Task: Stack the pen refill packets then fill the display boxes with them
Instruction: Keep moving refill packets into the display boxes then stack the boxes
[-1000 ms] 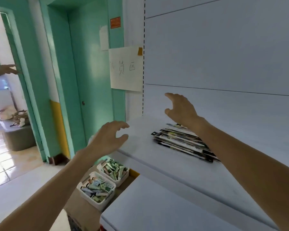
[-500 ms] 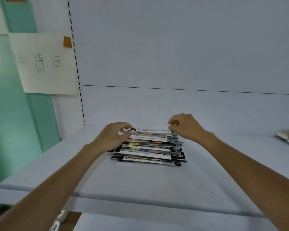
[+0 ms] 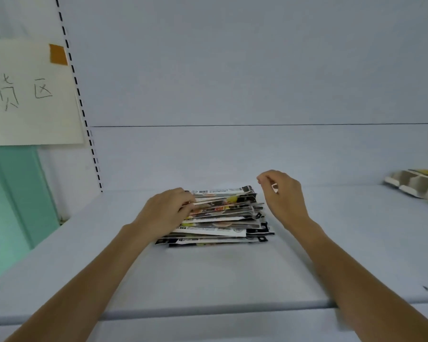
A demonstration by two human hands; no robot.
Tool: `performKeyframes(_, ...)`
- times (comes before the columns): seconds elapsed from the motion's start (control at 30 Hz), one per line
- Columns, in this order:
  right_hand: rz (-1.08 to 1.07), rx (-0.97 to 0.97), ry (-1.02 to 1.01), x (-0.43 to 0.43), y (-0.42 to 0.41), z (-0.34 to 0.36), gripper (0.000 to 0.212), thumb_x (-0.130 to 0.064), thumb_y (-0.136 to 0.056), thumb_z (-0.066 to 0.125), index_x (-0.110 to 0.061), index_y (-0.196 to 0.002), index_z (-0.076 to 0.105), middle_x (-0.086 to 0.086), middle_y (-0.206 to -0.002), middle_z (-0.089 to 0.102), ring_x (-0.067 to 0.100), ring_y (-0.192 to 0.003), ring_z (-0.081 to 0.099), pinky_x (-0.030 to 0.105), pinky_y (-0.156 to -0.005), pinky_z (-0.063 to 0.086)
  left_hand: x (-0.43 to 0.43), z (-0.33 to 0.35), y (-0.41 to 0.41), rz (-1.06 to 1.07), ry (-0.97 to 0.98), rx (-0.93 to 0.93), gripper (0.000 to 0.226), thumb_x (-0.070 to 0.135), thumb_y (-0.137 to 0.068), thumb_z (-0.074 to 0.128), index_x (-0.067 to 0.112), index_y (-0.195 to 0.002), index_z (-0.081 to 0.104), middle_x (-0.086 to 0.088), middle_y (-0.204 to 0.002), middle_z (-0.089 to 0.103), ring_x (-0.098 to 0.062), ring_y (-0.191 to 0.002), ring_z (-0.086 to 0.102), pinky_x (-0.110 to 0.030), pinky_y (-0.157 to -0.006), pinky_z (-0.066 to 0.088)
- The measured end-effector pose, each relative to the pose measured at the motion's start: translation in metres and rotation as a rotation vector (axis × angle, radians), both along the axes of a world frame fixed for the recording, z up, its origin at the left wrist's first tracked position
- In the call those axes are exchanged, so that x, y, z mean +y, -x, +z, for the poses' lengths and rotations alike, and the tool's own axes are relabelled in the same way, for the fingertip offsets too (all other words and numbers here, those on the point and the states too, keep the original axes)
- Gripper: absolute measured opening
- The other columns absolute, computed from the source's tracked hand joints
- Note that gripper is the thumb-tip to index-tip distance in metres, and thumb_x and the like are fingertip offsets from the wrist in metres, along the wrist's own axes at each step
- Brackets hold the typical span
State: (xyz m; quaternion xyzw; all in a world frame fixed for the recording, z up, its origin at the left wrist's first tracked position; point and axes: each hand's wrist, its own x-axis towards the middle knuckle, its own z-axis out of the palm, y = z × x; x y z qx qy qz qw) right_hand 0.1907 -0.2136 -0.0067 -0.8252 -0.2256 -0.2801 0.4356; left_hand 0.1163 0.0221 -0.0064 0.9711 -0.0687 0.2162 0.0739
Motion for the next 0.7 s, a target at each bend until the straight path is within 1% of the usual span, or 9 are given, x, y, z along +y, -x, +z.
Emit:
performKeyframes(0.07,-0.034,-0.041,0.02,0.0,0.0,-0.003,0.018,-0.014,-0.094,0.047,-0.015,-0.088,0.064,-0.008,-0.089,0.063,0.01,-0.087,0.054,0.024,-0.077,0.041,0.003,-0.005,-0.003,0.028,0.108,-0.048,0.027,0.029,-0.098,0.039,0.017,-0.085,0.059,0.004,-0.081,0.055,-0.015,-0.077,0.053,-0.025,-0.062,0.037)
performKeyframes(0.13,-0.032,-0.055,0.045,0.004,0.001,-0.006,0.016,-0.015,-0.094,0.048,-0.015,-0.088,0.063,-0.008,-0.089,0.063,0.009,-0.087,0.053,0.022,-0.077,0.04,0.004,-0.007,-0.005,0.034,0.216,-0.09,0.028,0.029,-0.097,0.039,0.022,-0.074,0.053,0.007,-0.073,0.053,-0.014,-0.071,0.052,-0.026,-0.062,0.037)
performKeyframes(0.2,-0.017,-0.066,0.065,0.009,0.001,-0.008,0.014,-0.015,-0.094,0.049,-0.016,-0.089,0.062,-0.009,-0.088,0.062,0.008,-0.087,0.053,0.022,-0.077,0.04,0.003,-0.006,-0.004,0.032,0.375,-0.152,0.025,0.026,-0.097,0.042,0.026,-0.074,0.052,0.009,-0.068,0.052,-0.007,-0.064,0.049,-0.019,-0.058,0.035)
performKeyframes(0.3,-0.035,-0.026,0.079,0.015,-0.001,-0.009,0.013,-0.016,-0.094,0.049,-0.018,-0.089,0.061,-0.008,-0.088,0.062,0.009,-0.086,0.054,0.023,-0.074,0.041,-0.002,0.0,0.0,0.012,0.626,-0.218,0.025,0.021,-0.097,0.045,0.025,-0.076,0.058,0.008,-0.064,0.054,0.0,-0.055,0.049,-0.012,-0.05,0.035)
performKeyframes(0.37,-0.052,0.03,0.09,0.019,-0.001,-0.01,0.014,-0.016,-0.093,0.049,-0.02,-0.088,0.061,-0.007,-0.088,0.063,0.011,-0.088,0.054,0.025,-0.074,0.042,-0.008,0.002,0.002,0.0,0.704,-0.222,0.023,0.023,-0.097,0.044,0.02,-0.083,0.062,0.003,-0.069,0.058,0.002,-0.056,0.051,-0.01,-0.048,0.035)
performKeyframes(0.47,-0.046,0.058,0.1,0.022,0.001,-0.007,0.014,-0.018,-0.092,0.051,-0.02,-0.091,0.065,-0.007,-0.09,0.065,0.011,-0.091,0.053,0.025,-0.076,0.042,-0.015,0.002,0.001,-0.02,0.668,-0.233,0.026,0.027,-0.098,0.042,0.013,-0.088,0.062,-0.008,-0.078,0.063,-0.012,-0.064,0.053,-0.014,-0.052,0.035)
performKeyframes(0.53,-0.05,0.057,0.07,0.021,0.004,-0.004,0.015,-0.021,-0.092,0.052,-0.02,-0.091,0.067,-0.01,-0.09,0.064,0.01,-0.092,0.053,0.026,-0.078,0.043,-0.015,0.001,0.003,-0.025,0.642,-0.246,0.026,0.027,-0.098,0.041,0.011,-0.09,0.06,-0.007,-0.079,0.064,-0.018,-0.07,0.058,-0.017,-0.052,0.038)
performKeyframes(0.6,-0.057,0.054,0.048,0.021,0.007,-0.001,0.016,-0.023,-0.092,0.052,-0.02,-0.091,0.068,-0.016,-0.084,0.06,0.009,-0.093,0.053,0.027,-0.078,0.043,-0.014,0.002,0.006,-0.035,0.673,-0.273,0.025,0.026,-0.098,0.04,0.013,-0.091,0.06,-0.002,-0.079,0.064,-0.016,-0.071,0.06,-0.018,-0.051,0.04)
performKeyframes(0.7,-0.056,0.063,0.064,0.021,0.01,0.001,0.015,-0.024,-0.093,0.052,-0.02,-0.093,0.067,-0.022,-0.079,0.051,0.009,-0.093,0.052,0.024,-0.077,0.04,-0.012,0.007,0.011,-0.037,0.889,-0.236,0.024,0.025,-0.099,0.038,0.016,-0.089,0.059,0.002,-0.081,0.065,-0.009,-0.073,0.06,-0.015,-0.055,0.043)
